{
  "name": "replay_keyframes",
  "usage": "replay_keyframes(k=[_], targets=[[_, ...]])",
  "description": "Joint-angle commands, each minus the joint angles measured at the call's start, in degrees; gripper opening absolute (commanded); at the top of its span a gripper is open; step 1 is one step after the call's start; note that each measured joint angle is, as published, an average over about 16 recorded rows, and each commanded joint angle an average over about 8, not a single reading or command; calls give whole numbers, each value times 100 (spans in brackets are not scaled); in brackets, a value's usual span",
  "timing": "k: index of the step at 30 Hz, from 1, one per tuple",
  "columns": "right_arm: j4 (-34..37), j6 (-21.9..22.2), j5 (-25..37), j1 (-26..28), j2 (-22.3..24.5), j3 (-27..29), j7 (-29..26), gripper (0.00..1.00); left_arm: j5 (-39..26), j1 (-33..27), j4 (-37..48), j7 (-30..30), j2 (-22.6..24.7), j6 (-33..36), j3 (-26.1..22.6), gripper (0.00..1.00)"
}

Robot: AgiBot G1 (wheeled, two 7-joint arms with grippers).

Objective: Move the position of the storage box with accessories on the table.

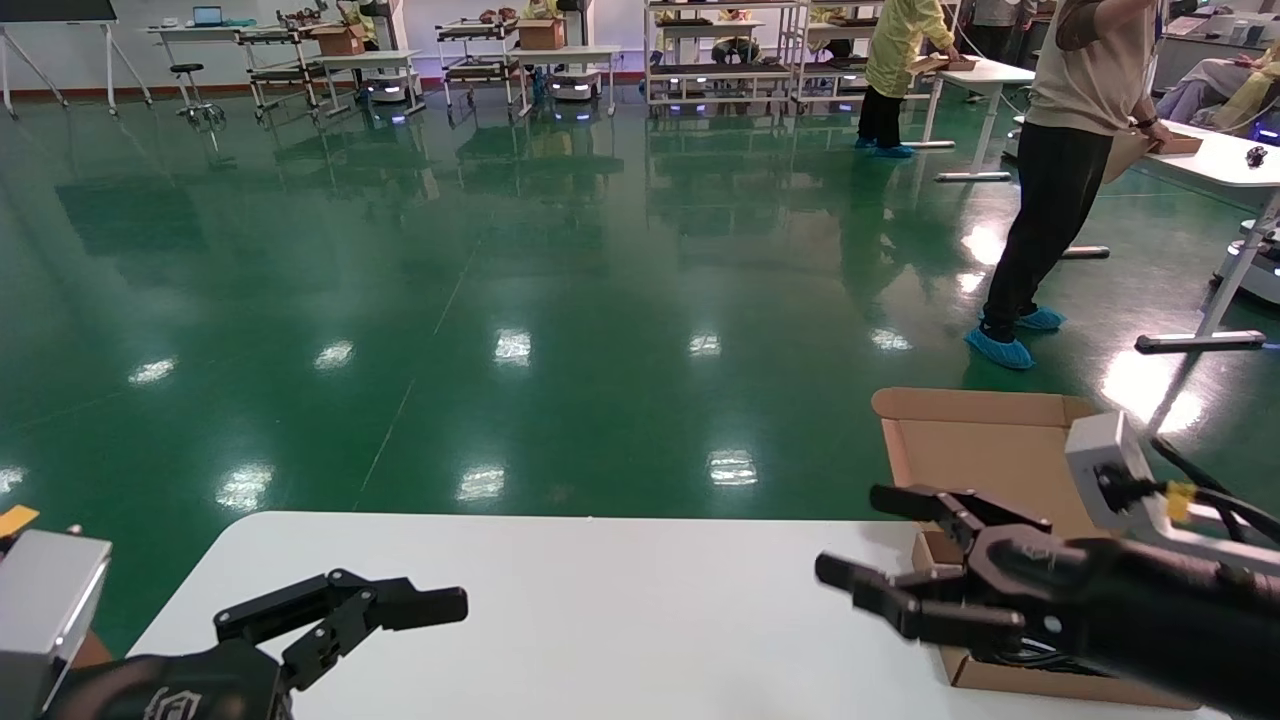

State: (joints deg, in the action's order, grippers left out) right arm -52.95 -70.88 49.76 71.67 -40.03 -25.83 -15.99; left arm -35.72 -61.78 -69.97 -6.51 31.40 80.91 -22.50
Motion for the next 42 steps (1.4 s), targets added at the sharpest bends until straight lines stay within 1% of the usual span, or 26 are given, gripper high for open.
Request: replay_keyframes(k=[1,13,19,23,42], targets=[[-241,-173,-92,-118,58,114,61,100,0,0,0,0,0,0,0,100],[-1664,-1195,-637,-815,404,792,423,100,0,0,0,0,0,0,0,100],[-2199,-1573,-834,-1062,525,1032,546,100,1,1,1,0,0,-1,0,100],[-2311,-1655,-881,-1113,550,1084,564,100,1,1,2,0,0,-2,0,100],[-2105,-1511,-809,-1033,511,1001,531,100,2,1,2,0,-1,-2,0,100]])
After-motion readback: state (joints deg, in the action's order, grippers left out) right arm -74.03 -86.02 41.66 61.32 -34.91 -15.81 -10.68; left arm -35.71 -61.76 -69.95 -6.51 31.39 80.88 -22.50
